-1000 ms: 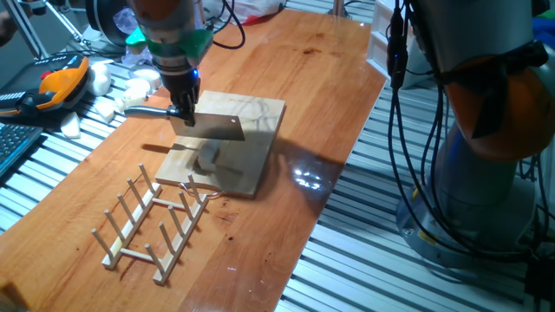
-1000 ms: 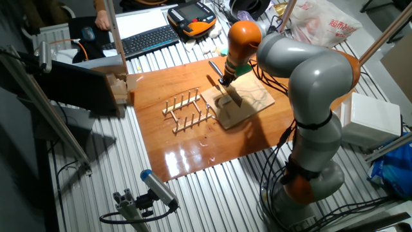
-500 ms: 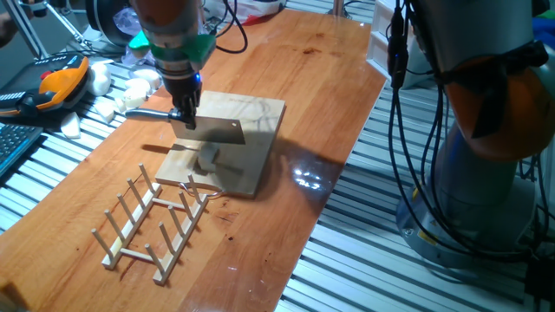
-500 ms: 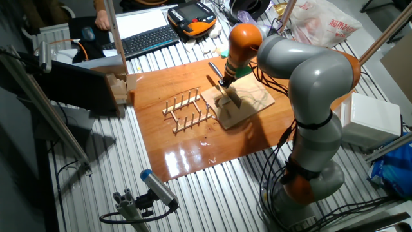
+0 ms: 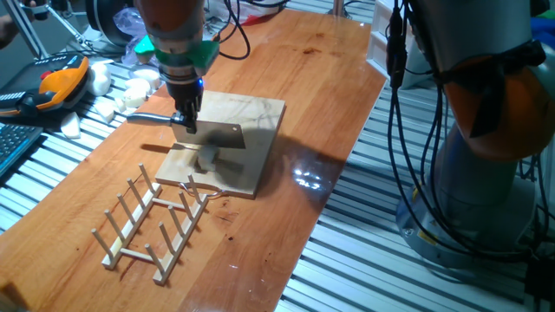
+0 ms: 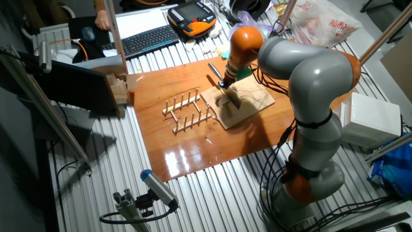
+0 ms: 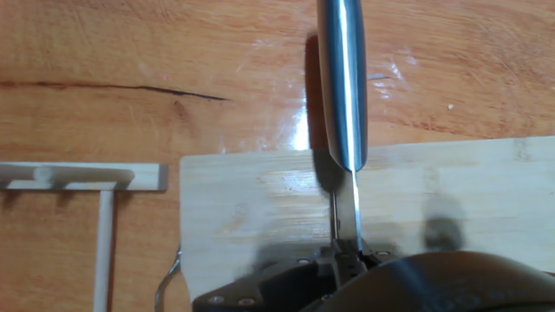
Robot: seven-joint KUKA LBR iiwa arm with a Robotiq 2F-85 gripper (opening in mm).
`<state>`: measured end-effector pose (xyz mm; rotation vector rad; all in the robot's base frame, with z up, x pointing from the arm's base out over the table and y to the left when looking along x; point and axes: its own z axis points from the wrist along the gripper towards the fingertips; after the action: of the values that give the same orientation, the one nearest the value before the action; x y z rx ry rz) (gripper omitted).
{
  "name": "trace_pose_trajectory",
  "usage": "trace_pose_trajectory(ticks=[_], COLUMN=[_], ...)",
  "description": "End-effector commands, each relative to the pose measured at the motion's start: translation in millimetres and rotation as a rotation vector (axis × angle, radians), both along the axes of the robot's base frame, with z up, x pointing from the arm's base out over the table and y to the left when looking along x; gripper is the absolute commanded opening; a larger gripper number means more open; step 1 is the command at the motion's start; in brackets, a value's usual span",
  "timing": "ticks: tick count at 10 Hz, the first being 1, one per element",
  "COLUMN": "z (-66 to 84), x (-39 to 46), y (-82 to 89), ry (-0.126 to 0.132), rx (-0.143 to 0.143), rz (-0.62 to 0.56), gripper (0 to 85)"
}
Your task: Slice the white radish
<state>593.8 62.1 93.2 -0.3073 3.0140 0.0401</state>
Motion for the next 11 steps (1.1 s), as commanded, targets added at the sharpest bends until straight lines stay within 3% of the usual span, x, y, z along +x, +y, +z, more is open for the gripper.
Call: trace_pose_trajectory(ticks=[1, 8, 10, 11], z=[-2.8, -15.1, -6.5, 4.9], x=[1.1, 2.3, 2.8, 2.8], y=[-0.5, 2.4, 3.3, 2.9], ry=[-0.004, -0.036, -0.03, -0.011], rx=[0.004, 0.018, 0.01, 0.0], rz=[0.002, -0.001, -0.003, -0.006], gripper=[0.0, 0.0, 0.0, 0.0])
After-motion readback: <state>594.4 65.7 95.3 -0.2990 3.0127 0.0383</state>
